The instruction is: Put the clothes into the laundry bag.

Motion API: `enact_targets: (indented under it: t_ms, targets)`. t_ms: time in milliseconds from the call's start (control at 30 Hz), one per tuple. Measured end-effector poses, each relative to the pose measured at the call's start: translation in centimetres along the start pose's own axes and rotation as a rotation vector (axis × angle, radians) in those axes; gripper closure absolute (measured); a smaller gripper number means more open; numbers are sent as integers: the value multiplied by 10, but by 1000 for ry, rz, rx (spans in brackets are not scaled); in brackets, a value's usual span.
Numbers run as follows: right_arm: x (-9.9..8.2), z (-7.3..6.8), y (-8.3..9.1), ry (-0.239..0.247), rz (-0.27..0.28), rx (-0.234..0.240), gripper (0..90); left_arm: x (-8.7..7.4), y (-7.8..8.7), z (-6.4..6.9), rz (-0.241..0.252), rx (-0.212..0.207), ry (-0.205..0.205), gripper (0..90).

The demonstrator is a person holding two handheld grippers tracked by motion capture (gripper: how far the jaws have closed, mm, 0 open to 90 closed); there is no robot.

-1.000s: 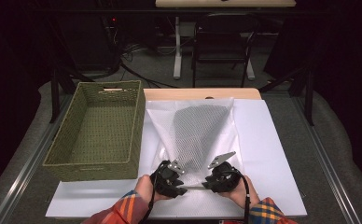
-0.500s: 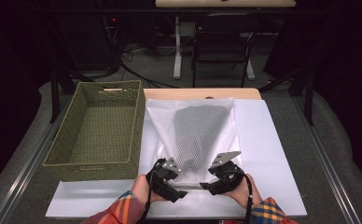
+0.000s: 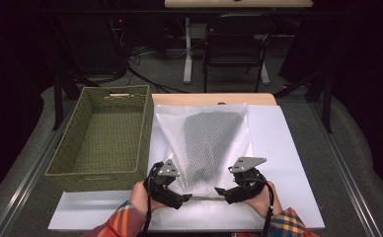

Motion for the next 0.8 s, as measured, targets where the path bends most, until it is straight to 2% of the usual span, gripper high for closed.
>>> enact_targets:
  t_ms: [67, 167, 267, 500, 700, 800]
  targets:
    - [1, 2, 3, 2, 19, -14, 151, 0, 4, -2, 8, 9, 6, 98]
    - [2, 3, 7, 3, 32, -24, 139, 0, 10, -4, 45, 48, 15, 76]
    - [3, 4, 12, 6, 48, -37, 113, -2, 16, -7, 48, 68, 17, 50]
    - [4, 8, 23, -5, 88, -55, 45, -5, 27, -10, 66, 96, 41, 0]
    - [2, 15, 33, -24, 119, -83, 17, -9, 36, -12, 99, 123, 42, 0]
    - [1, 17, 38, -17, 133, -107, 14, -11, 41, -13, 109, 132, 33, 0]
Point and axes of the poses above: each handheld gripper's, and its own axes: y roughly backward along the jaws, x roughly out of its top, z roughly to its right, the point moved 6 cm from there along -y, roughly forward along the jaws, and after that the axes turned 4 degrees about -y, right-handed, at the moved point
